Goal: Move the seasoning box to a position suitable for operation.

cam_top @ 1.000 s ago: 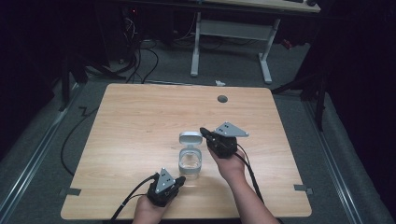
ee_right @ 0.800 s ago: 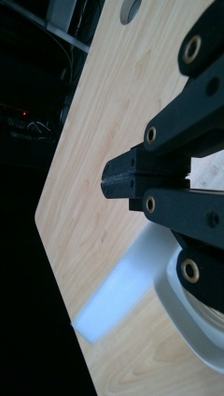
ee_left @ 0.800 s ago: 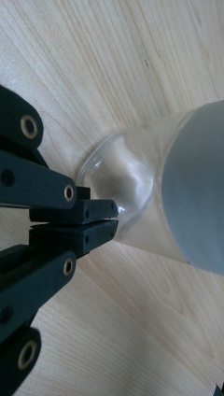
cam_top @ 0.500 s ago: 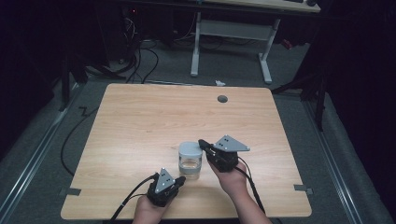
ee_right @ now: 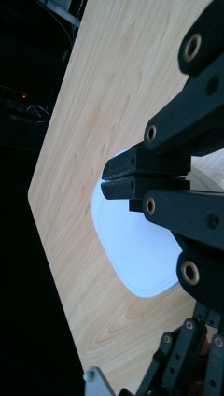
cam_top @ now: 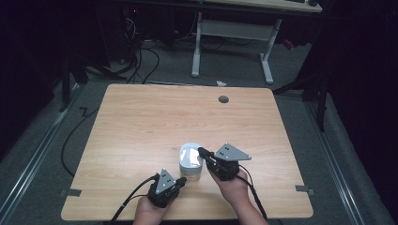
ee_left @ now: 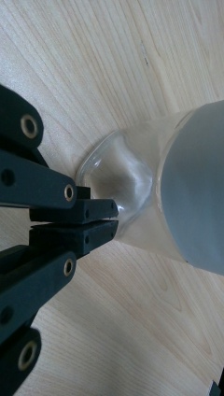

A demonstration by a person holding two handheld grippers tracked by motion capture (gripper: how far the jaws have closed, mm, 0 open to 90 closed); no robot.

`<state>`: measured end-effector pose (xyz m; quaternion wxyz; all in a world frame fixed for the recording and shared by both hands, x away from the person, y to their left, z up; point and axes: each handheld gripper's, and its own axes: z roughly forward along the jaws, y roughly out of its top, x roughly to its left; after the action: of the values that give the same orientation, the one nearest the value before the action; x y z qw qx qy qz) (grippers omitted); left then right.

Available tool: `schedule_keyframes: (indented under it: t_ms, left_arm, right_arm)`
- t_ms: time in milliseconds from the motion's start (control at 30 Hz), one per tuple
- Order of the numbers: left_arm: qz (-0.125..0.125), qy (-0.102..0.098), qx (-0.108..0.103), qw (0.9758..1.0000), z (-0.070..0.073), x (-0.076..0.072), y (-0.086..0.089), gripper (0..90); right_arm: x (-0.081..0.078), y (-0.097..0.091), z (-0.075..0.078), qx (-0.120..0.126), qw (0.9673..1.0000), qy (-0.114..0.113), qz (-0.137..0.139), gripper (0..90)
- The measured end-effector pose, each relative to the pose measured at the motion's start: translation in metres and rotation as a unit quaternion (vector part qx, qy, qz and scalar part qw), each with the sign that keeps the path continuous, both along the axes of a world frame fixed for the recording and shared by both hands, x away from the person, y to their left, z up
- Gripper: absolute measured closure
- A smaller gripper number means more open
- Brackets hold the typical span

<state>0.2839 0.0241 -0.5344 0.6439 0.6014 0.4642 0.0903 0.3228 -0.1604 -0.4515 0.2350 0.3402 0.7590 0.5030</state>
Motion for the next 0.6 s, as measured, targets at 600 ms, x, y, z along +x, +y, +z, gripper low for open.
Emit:
schedule_keyframes:
  t_ms: [600]
  left_arm:
    - [-0.017,-0.007,0.008,0.9998,0.011,-0.008,0.016,84.9]
  right_arm:
    - [-0.003,-0.021,-0.008,0.006,0.9996,0.006,-0.027,84.6]
